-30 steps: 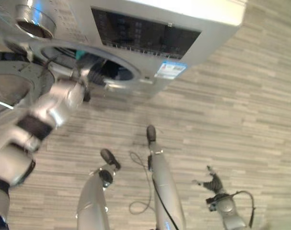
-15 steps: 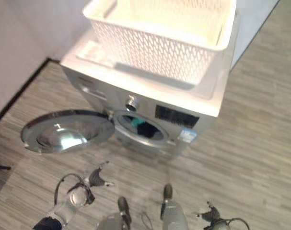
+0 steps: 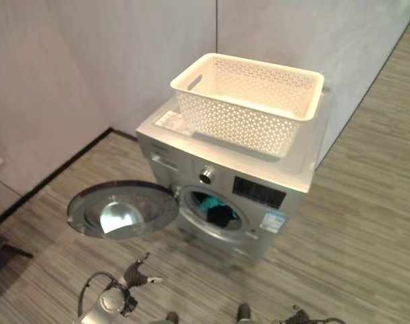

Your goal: Grab the laundry basket,head to the washer,open it,put in the laundry and shut it.

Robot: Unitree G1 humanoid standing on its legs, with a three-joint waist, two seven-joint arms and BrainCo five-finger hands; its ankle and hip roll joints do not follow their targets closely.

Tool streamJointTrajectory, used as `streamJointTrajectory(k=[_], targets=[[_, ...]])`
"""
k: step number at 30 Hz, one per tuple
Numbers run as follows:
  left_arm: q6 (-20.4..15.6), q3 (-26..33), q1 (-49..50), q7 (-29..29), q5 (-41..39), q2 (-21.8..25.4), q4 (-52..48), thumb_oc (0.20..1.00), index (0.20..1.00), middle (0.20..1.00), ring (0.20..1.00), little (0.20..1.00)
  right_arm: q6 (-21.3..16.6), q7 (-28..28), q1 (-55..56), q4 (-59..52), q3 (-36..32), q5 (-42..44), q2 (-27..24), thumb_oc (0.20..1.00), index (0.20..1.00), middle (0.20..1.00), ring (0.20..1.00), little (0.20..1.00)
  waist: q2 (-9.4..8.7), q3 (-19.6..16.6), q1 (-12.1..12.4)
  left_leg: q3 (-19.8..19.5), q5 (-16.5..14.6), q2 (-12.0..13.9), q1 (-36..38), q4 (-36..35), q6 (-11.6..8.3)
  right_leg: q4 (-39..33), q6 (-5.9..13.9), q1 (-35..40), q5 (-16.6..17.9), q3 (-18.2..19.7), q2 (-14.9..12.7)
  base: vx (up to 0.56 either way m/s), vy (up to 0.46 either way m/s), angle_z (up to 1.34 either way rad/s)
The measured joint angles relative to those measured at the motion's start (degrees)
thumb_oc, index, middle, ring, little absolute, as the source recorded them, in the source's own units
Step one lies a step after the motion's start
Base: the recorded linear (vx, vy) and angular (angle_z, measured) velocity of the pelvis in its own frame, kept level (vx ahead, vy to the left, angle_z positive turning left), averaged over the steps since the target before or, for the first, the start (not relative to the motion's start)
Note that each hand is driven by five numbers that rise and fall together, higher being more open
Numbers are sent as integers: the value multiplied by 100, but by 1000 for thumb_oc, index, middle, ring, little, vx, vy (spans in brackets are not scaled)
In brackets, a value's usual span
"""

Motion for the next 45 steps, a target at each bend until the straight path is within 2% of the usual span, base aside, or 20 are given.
streamJointTrajectory(k=[2, 3, 4, 6, 8, 9, 10, 11, 12, 14, 16, 18, 19, 22, 25, 28, 34, 37, 41, 45], targets=[[0, 5, 7, -2, -9, 66, -2, 1000, 1000, 1000, 1000, 1000, 28, 2, 81, 65, -2, 0, 100, 1000, 1000, 1000, 1000, 1000, -133, 16, -22, 12, 11, -58, 5, 33, 6, -32, 19, -1, 13, 31, -93, 203, 884, -9], [-3, 13, 70, -52, -12, 136, -55, 1000, 1000, 1000, 1000, 1000, 34, 2, 166, 188, -395, 11, 245, 1000, 1000, 1000, 1000, 1000, -229, 82, -77, 241, -243, -84, 17, 424, 274, 34, -19, -30, 109, 158, -235, 96, 809, -23], [-14, 3, 121, -70, -11, 132, -82, 1000, 1000, 1000, 1000, 1000, 33, 0, 173, 214, -651, 17, 249, 1000, 1000, 1000, 1000, 1000, -237, 50, -94, 309, -274, -69, 41, 384, 323, 67, -11, -42, 101, 217, -255, -67, 585, -64], [-38, -108, 145, -87, -7, 103, -118, 1000, 1000, 1000, 1000, 1000, 92, -4, 86, 278, -849, 27, 62, 1000, 1000, 1000, 1000, 1000, -202, -22, -178, 615, -172, -382, 339, 89, 182, -30, 64, -212, 213, 668, -517, -107, 352, -83], [-70, -133, 36, -63, -4, 124, -192, 1000, 1000, 1000, 1000, 1000, 104, 4, -15, 281, -858, 26, 71, 1000, 1000, 1000, 1000, 1000, -180, 11, -214, 942, -186, -642, 238, 161, 326, -281, 61, -272, 524, 966, -761, -196, 293, -79], [-102, -136, 11, -61, 1, 145, -201, 1000, 1000, 1000, 1000, 1000, 109, -4, -28, 278, -826, 28, 102, 1000, 1000, 1000, 1000, 1000, -238, 16, -232, 1002, -219, -759, 267, 190, 339, -326, -14, -347, 558, 960, -793, -202, 274, -100], [-129, -131, -73, -43, 7, 227, -268, 1000, 1000, 1000, 1000, 1000, 130, 4, -73, 257, -684, 35, 164, 1000, 1000, 1000, 1000, 1000, -249, 16, -229, 1333, -266, -875, 101, 409, 486, -353, -430, -524, 783, 968, -846, -120, 223, -98], [-142, -92, -142, -33, 17, 311, -332, 1000, 1000, 1000, 1000, 1000, 140, 14, -195, 154, -636, 63, 229, 1000, 1000, 1000, 1000, 1000, -105, 66, -233, 1520, -328, -728, -76, 521, 658, -359, -830, -647, 598, 870, -844, -94, 206, -141], [-151, 257, -64, 6, 15, 260, -473, 1000, 1000, 1000, 1000, 1000, 185, -7, -189, 134, -628, 89, 159, 1000, 1000, 1000, 1000, 1000, 145, 144, -135, 1768, -254, -437, 120, 352, 689, 1227, -238, -872, -177, 81, -706, -93, 226, -121], [-170, 630, 157, 91, 9, 333, -500, 1000, 1000, 1000, 1000, 1000, 181, 18, -96, 127, -622, 86, 175, 1000, 1000, 1000, 1000, 1000, 80, 99, -7, 1995, -163, -350, 422, 23, 698, 2172, -35, -577, -803, -182, -592, -22, 67, -81], [-159, 907, 352, 198, 3, 316, -416, 1000, 1000, 1000, 1000, 1000, 163, 34, -43, 121, -621, 80, 225, 1000, 1000, 1000, 1000, 1000, -78, 3, 80, 2137, -28, -356, 554, -171, 582, 2080, 80, -95, -1256, -351, -536, 1, -24, -45], [-129, 938, 441, 247, 0, 337, -326, 1000, 1000, 1000, 1000, 1000, 161, 36, -26, 126, -520, 67, 260, 1000, 1000, 1000, 1000, 1000, -251, -69, 173, 2234, 38, -417, 591, -255, 505, 1054, 104, 398, -1244, -459, -544, 8, -125, -39], [-130, 1102, 639, 345, -9, 104, -332, 1000, 1000, 1000, 1000, 1000, 146, 57, -32, 123, -467, 57, 257, 1000, 1000, 1000, 1000, 1000, -101, -105, 204, 2087, 157, -300, 604, -329, 501, 424, 48, 650, -921, -412, -312, 35, -158, -31], [-133, 1460, 806, 575, -92, -115, -444, 1000, 1000, 1000, 1000, 1000, 138, 123, 123, 81, -466, 56, 281, 1000, 1000, 1000, 1000, 1000, 30, -200, 300, 1899, 219, -168, 626, -413, 405, -93, -33, 968, -598, -482, -85, 33, -87, -2], [-139, 2073, 782, 1007, -239, -93, -603, 1000, 1000, 1000, 1000, 1000, 133, 149, 342, 71, -408, 0, 311, 1000, 1000, 1000, 1000, 1000, 6, -287, 314, 1678, 357, -105, 722, -599, 192, -438, -83, 1200, -460, -641, 47, 36, -72, 29], [-135, 2422, 702, 1321, -235, 456, -491, 1000, 1000, 1000, 1000, 1000, 96, 205, 409, 51, -342, -113, 300, 1000, 1000, 1000, 1000, 1000, -65, -379, 312, 1677, 490, -68, 712, -788, 82, -661, -89, 1198, -352, -634, 122, -16, -3, -1], [50, 2716, -846, 1920, -213, 2493, 758, 1000, 1000, 1000, 1000, 1000, 7, 355, 510, -200, 221, -348, 221, 1000, 1000, 1000, 1000, 1000, -490, -322, 230, 1519, 717, -35, 383, -854, 28, -656, -167, 915, -178, -750, 168, -134, -39, 12], [165, 1689, -2931, 1896, -339, 3792, 1888, 1000, 1000, 1000, 1000, 1000, -66, 384, 270, -383, 548, -401, 141, 1000, 1000, 1000, 1000, 1000, -768, -82, 208, 1308, 913, -3, -278, -757, 17, -590, -226, 396, -67, -915, 204, -108, -36, 27], [124, 50, -5539, 1656, -660, 4337, 2869, 1000, 1000, 1000, 1000, 1000, -96, 370, -199, -740, 762, -328, 28, 1000, 1000, 1000, 1000, 1000, -1062, 354, 84, 1170, 1052, 18, -759, -737, -101, -603, -202, 14, 65, -944, 252, -71, -3, 18], [122, -909, -6799, 1216, -753, 4340, 3333, 1000, 1000, 1000, 1000, 1000, -197, 333, -589, -1335, 932, -145, -160, 1000, 1000, 1000, 1000, 1000, -1269, 675, -167, 1062, 1163, 10, -1226, -644, -152, -603, -219, -362, 189, -982, 263, -33, 12, 11]])
